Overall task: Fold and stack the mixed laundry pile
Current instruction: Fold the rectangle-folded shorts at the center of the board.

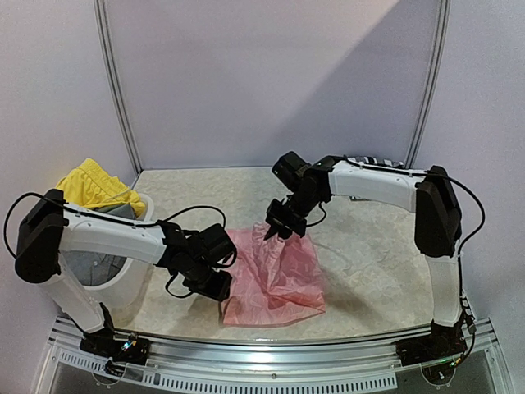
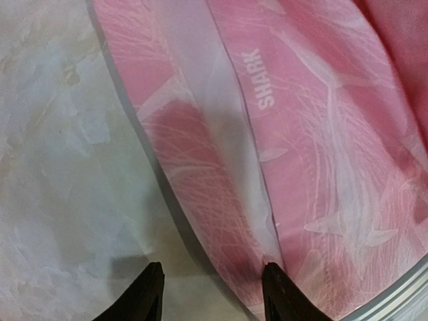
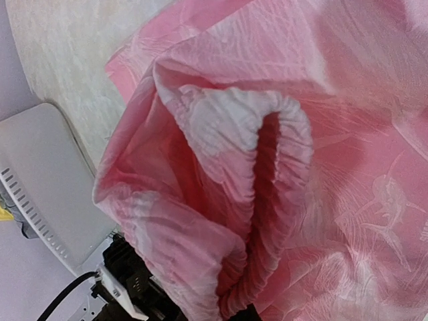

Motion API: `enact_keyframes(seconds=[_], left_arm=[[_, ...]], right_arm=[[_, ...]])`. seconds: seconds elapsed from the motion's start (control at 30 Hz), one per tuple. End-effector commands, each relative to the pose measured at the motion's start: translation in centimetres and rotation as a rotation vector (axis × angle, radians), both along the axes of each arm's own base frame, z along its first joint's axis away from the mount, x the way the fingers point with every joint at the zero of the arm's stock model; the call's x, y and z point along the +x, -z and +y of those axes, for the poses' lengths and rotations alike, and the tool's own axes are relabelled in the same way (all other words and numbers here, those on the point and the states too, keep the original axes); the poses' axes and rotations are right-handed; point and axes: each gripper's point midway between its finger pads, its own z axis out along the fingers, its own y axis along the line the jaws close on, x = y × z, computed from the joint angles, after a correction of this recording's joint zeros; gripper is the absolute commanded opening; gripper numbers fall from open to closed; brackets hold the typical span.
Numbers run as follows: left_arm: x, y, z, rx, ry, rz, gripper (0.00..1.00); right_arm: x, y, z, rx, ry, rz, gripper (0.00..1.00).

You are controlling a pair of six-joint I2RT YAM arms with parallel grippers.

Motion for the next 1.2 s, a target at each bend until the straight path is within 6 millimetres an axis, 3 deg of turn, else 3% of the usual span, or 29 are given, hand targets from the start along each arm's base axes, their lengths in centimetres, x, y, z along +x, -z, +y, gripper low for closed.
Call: enact_keyframes(seconds=[0.0,0.17,0.33,0.5,0.53,0.7,0.8,0.93,1.0,1.17], left_arm=[[0.5,-1.1,0.4,-0.021,-0.035,-0.023,0.50],[0.7,-2.9,1.6,-0.008,-0.062,-0.063,0.50],[0.9,-6.5,4.1,0.005,-0.125,-0.151,0.51],[1.2,-10.7,6.5,-0.008,-0.161,-0.260,0.54],[1.4,-11.5,6.5,-0.021,-0.151,-0.277,0.55],[2.8,-14.5,4.2,-0.058,-0.069,-0.330,0.56],[3.8,-15.4,1.9,-0.069,-0.014,-0.334,0.56],[5.3,-15.4,-1.4,-0.080,0.043,-0.322,0.53],[6.0,-14.7,-3.0,-0.081,0.062,-0.302,0.53],[6.3,-10.3,-5.7,-0.067,0.098,-0.201,0.50]], right_arm=[[-0.6,1.7,1.8,0.026,-0.041,0.028,0.08],[-1.5,2.3,3.9,0.086,-0.090,0.037,0.22],[-2.3,2.4,6.0,0.165,-0.149,0.050,0.38],[-2.4,0.2,8.3,0.307,-0.234,-0.001,0.59],[-2.3,-0.6,8.7,0.333,-0.249,-0.018,0.66],[-1.8,-4.1,9.3,0.397,-0.342,-0.127,0.76],[-0.8,-5.4,7.7,0.380,-0.349,-0.181,0.78],[1.7,-5.9,3.3,0.295,-0.289,-0.250,0.80],[2.7,-6.3,0.5,0.259,-0.244,-0.280,0.80],[3.3,-4.8,-5.3,0.180,-0.201,-0.305,0.80]])
